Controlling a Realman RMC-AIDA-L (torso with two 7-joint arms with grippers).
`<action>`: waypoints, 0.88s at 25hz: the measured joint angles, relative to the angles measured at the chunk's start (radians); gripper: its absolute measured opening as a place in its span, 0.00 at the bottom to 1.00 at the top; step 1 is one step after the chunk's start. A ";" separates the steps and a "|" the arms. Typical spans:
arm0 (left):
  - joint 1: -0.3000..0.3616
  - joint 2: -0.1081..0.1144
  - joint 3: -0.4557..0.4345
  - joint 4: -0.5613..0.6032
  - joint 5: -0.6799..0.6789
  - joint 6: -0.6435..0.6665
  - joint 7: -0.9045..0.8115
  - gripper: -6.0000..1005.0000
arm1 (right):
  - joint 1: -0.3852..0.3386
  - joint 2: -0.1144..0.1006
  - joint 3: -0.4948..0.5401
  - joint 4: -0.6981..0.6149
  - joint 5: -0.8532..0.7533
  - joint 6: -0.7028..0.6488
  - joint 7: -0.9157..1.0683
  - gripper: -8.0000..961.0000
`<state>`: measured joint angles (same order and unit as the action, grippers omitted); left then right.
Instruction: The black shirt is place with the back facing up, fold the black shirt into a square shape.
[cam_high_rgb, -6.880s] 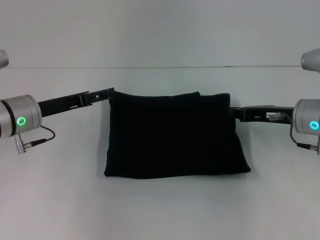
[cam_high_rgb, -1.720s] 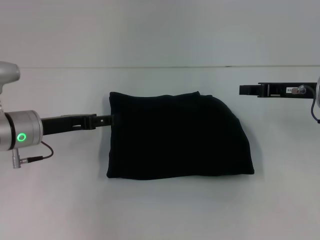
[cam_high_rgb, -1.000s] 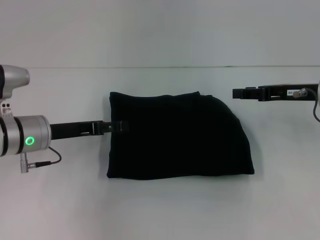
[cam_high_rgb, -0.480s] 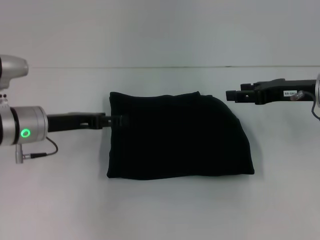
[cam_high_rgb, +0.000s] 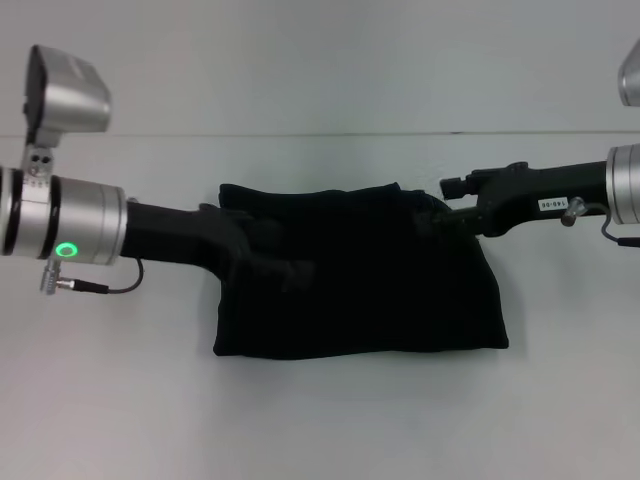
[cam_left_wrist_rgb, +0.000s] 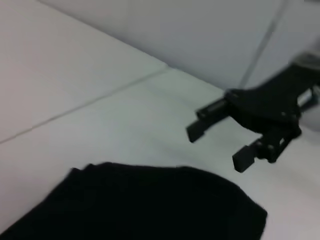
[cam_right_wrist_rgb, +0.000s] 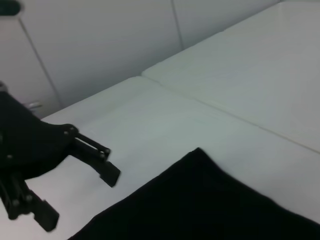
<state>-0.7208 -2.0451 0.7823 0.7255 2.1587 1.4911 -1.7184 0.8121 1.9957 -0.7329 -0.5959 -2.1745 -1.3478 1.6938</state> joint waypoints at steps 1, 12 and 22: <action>-0.001 -0.003 0.018 0.009 0.005 -0.001 0.002 0.94 | 0.001 -0.003 -0.009 -0.001 -0.002 -0.011 0.000 0.79; -0.023 -0.007 0.072 0.040 0.069 -0.062 -0.001 0.94 | -0.006 -0.019 -0.092 -0.053 -0.063 -0.064 0.027 0.98; -0.026 -0.004 0.072 0.043 0.083 -0.114 -0.002 0.94 | 0.014 -0.028 -0.094 -0.067 -0.122 -0.036 0.058 0.98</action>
<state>-0.7469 -2.0494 0.8538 0.7682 2.2415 1.3768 -1.7207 0.8262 1.9681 -0.8268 -0.6626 -2.2962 -1.3839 1.7517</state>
